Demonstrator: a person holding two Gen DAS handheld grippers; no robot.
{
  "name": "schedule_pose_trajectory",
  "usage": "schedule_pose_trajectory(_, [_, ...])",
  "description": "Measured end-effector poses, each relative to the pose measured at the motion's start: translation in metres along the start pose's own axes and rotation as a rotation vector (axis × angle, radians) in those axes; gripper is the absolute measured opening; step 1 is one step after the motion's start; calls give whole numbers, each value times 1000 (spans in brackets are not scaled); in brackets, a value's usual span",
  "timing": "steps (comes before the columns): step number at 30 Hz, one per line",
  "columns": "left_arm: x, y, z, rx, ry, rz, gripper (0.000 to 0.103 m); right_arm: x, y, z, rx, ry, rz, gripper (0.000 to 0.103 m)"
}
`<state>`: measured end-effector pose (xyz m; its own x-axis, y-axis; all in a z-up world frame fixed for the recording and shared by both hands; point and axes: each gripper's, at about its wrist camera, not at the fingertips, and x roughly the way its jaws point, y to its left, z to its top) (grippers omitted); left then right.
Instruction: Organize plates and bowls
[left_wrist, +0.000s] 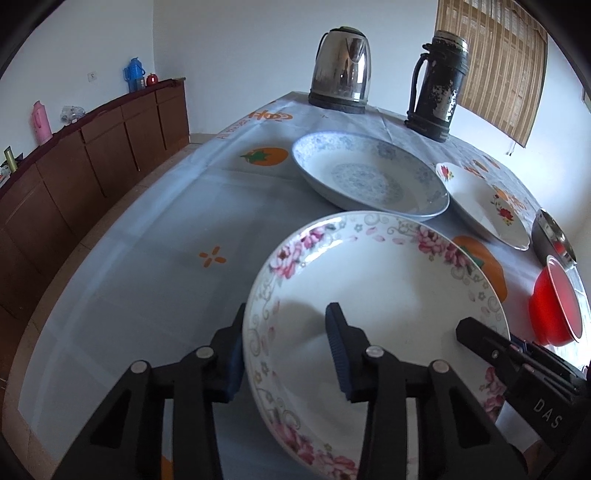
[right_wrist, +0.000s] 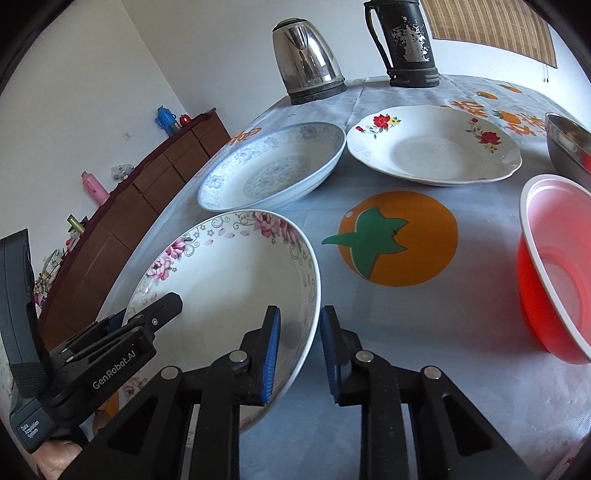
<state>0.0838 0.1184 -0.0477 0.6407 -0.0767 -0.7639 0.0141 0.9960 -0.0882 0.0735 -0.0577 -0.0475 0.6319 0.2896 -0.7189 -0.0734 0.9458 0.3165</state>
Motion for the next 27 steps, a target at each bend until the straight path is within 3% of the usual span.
schedule_pose_trajectory(15, [-20, -2, 1, -4, -54, -12, 38, -5, -3, -2, 19, -8, 35, 22])
schedule_pose_trajectory(27, [-29, -6, 13, -9, -92, -35, 38, -34, 6, 12, -12, -101, 27, 22])
